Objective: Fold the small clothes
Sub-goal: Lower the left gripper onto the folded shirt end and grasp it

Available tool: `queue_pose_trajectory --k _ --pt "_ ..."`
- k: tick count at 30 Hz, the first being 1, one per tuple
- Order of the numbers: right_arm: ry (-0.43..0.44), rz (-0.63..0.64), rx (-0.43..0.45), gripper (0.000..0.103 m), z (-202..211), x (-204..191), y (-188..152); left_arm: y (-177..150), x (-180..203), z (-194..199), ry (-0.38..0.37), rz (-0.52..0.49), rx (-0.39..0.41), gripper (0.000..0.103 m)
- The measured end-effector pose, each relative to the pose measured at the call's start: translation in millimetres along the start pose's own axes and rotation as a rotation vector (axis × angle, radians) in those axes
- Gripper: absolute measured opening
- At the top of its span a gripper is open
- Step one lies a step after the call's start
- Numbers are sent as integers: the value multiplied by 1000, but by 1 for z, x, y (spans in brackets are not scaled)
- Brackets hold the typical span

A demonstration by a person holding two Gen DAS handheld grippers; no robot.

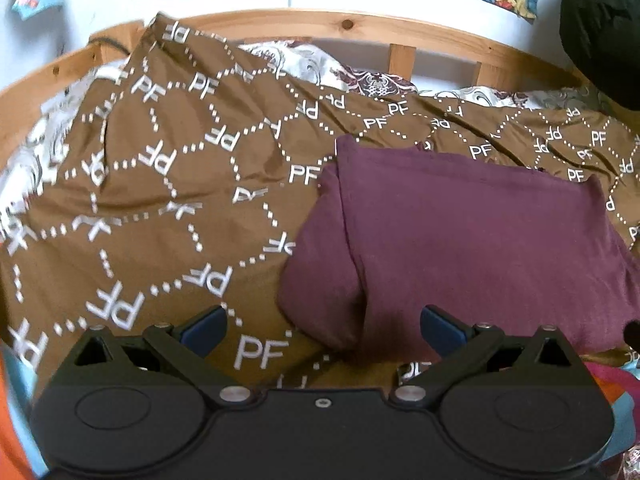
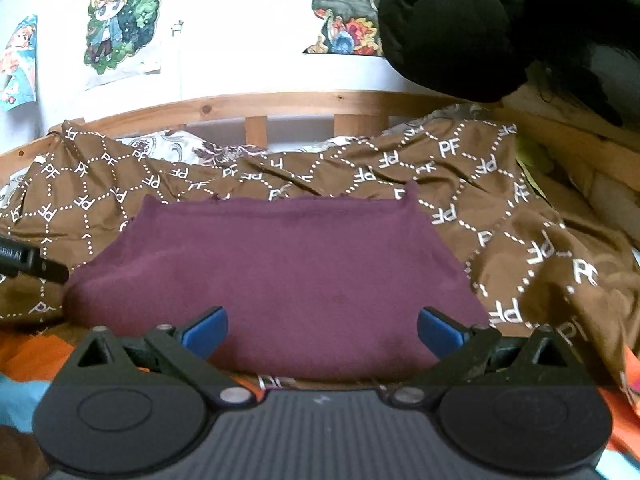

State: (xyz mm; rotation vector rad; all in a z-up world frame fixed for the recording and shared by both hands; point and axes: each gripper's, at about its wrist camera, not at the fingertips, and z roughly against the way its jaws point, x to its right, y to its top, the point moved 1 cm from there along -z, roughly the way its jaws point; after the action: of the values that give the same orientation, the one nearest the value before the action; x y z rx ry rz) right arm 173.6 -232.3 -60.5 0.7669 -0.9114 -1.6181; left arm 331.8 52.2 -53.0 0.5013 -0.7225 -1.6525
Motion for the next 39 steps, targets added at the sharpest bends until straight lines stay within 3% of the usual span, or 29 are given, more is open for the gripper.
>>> queue_pose_trajectory --k 6,12,17,23,26,33,39 --pt "-20 66 32 102 -22 -11 5 -15 -9 -12 -83 -50 -17 102" --pt "-25 118 39 102 -51 -19 6 -22 -15 -28 -229 12 -109 102" --pt "-11 143 4 102 -73 -25 -1 -19 -11 -46 -219 -16 -122 102" --pt "-39 206 -17 102 -85 -35 -20 -11 -11 -69 -211 28 -159 102" --pt "-63 231 15 102 -85 -41 -30 -8 -7 -71 -214 12 -163 102" --pt "-83 247 58 102 -81 -45 -38 -6 -14 -65 -385 85 -159 102" --pt "-88 252 68 102 -80 -45 -38 -1 -19 -80 -312 201 -175 102"
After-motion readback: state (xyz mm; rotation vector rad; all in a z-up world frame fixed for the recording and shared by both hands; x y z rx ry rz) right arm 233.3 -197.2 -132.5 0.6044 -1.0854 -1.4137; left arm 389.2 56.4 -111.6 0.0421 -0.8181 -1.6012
